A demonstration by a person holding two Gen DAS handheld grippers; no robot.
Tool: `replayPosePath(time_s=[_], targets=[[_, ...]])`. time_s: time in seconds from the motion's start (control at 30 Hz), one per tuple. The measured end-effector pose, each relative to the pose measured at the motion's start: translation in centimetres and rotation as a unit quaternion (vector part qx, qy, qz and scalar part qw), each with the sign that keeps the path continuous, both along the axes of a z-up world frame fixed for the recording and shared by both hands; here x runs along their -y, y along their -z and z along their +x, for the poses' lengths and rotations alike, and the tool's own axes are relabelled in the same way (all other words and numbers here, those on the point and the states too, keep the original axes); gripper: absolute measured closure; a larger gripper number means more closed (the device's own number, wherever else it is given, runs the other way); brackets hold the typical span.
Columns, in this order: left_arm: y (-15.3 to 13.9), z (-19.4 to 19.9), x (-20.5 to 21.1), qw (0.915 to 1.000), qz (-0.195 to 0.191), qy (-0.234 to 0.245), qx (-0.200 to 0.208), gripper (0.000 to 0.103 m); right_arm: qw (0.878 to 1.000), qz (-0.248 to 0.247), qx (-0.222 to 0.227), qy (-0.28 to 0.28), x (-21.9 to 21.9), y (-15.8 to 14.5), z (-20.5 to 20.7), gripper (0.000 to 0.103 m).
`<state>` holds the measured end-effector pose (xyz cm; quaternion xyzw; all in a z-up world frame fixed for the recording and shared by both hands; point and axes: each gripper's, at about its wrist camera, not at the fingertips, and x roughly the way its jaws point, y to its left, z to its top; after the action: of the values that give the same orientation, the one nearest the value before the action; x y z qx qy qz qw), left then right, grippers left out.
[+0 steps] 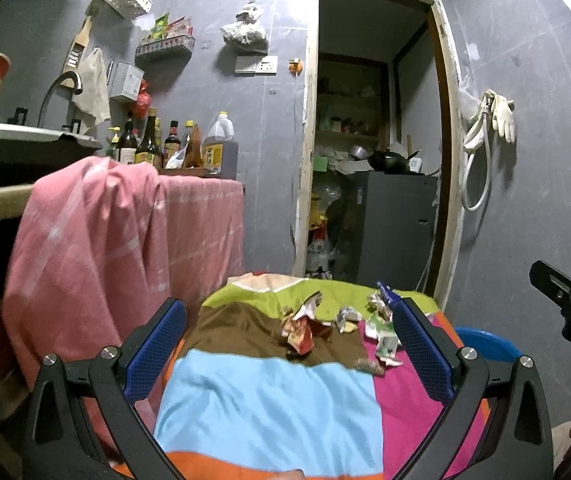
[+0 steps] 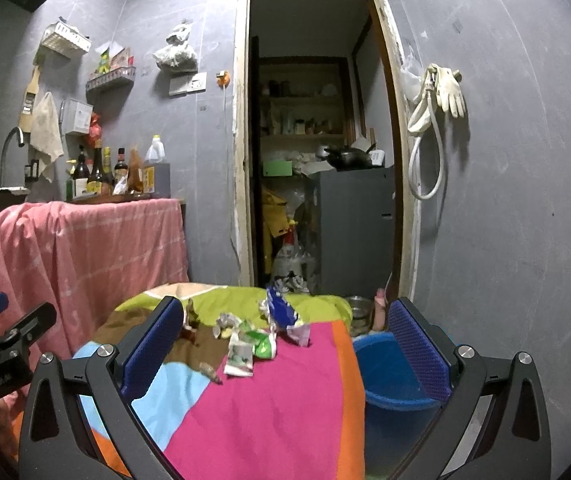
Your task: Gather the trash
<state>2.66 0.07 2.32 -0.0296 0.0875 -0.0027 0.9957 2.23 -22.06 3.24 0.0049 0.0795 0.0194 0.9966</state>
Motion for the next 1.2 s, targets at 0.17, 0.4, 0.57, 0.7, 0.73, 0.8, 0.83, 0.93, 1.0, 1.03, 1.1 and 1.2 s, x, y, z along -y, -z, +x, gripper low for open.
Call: replayPosePath(time_s=[0.17, 0.4, 0.57, 0.7, 0.73, 0.8, 0.83, 0.93, 1.0, 1.03, 1.1, 1.2], targets=[[-1.2, 2.3, -0.3, 0.9999, 0.008, -0.010, 0.010, 0.002, 1.000, 0.000, 0.013, 0.004, 0.1, -1.6, 1.6, 0.000], [-2.0, 4.8, -1.9, 0.9997, -0.004, -0.021, 0.014, 0.002, 0.999, 0.008, 0.038, -0.012, 0.6, -3.2, 3.9, 0.000], [-1.9, 6.5, -2.5, 0.9996, -0.004, -0.027, 0.012, 0.002, 0.999, 0.006, 0.051, -0.019, 0.5, -3.5, 5.4, 0.000], [-1.4, 8.0, -2.7, 0.9997, 0.000, -0.025, 0.007, 0.002, 0.998, 0.007, 0.058, -0.025, 0.4, -2.9, 6.7, 0.000], [-1.1, 8.5, -2.7, 0.9997, 0.001, -0.022, 0.004, 0.002, 0.998, 0.007, 0.059, -0.027, 0.4, -2.7, 7.0, 0.000], [-0.4, 9.2, -2.9, 0.9998, 0.005, -0.018, -0.003, 0.002, 0.998, 0.007, 0.060, -0.036, 0.6, -1.9, 7.6, 0.000], [0.1, 9.6, -2.9, 0.9998, 0.007, -0.016, -0.010, 0.002, 0.997, 0.007, 0.059, -0.041, 0.7, -1.6, 7.9, 0.000], [1.8, 11.2, -3.1, 0.9990, 0.013, -0.003, -0.043, 0.002, 0.997, 0.006, 0.045, -0.057, 0.9, -0.4, 9.3, 0.000], [2.8, 12.1, -3.1, 0.9976, 0.015, 0.007, -0.066, 0.002, 0.998, 0.000, 0.025, -0.063, 1.0, 0.5, 10.3, 0.000], [3.5, 12.8, -3.2, 0.9965, 0.016, 0.011, -0.082, 0.002, 0.998, -0.004, 0.011, -0.061, 1.1, 1.0, 10.9, 0.000], [4.2, 13.5, -3.2, 0.9949, 0.015, 0.017, -0.098, 0.002, 0.998, -0.004, -0.012, -0.054, 1.3, 2.1, 11.9, 0.000], [5.4, 15.1, -3.3, 0.9904, 0.012, 0.027, -0.135, 0.002, 0.996, 0.008, -0.050, -0.067, 1.9, 3.9, 13.1, 0.000]])
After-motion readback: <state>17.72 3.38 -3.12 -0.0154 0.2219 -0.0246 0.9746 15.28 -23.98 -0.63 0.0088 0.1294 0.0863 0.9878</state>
